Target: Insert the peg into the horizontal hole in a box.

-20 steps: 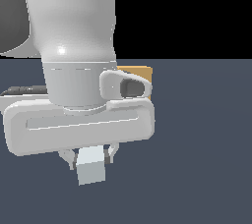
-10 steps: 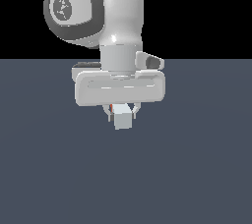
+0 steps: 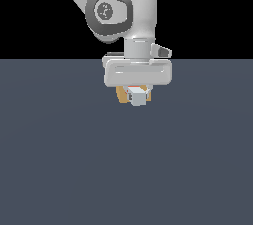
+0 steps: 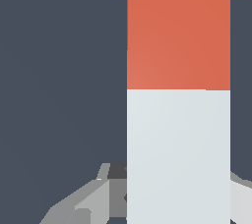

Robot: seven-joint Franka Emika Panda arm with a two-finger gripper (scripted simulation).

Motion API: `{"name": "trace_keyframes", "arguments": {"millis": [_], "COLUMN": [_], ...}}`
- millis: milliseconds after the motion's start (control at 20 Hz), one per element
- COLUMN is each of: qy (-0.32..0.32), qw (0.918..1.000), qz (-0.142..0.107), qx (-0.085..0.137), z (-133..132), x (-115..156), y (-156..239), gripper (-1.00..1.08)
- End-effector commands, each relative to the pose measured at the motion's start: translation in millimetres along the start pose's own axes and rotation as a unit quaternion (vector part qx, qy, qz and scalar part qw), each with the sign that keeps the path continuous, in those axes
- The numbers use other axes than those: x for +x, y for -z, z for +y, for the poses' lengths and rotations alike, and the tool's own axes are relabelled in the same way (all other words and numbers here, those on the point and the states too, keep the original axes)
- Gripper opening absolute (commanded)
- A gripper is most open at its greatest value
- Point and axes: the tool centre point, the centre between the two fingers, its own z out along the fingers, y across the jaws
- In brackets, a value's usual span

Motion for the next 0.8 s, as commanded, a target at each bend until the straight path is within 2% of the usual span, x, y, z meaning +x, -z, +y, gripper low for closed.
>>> {"name": "trace_keyframes", "arguments": {"millis": [0, 350, 750], "qy": [-0.002, -0.004, -0.004], "qw": [1.0000, 1.0000, 1.0000], "qz": [0.000, 0.000, 0.000], "qx": [-0.001, -0.001, -0.001], "z": [11.5, 28.4, 31.7], "x": [13.6, 34.2, 37.4], "y": [4.8, 10.0, 10.9], "gripper": [-1.00, -1.00, -1.00]}}
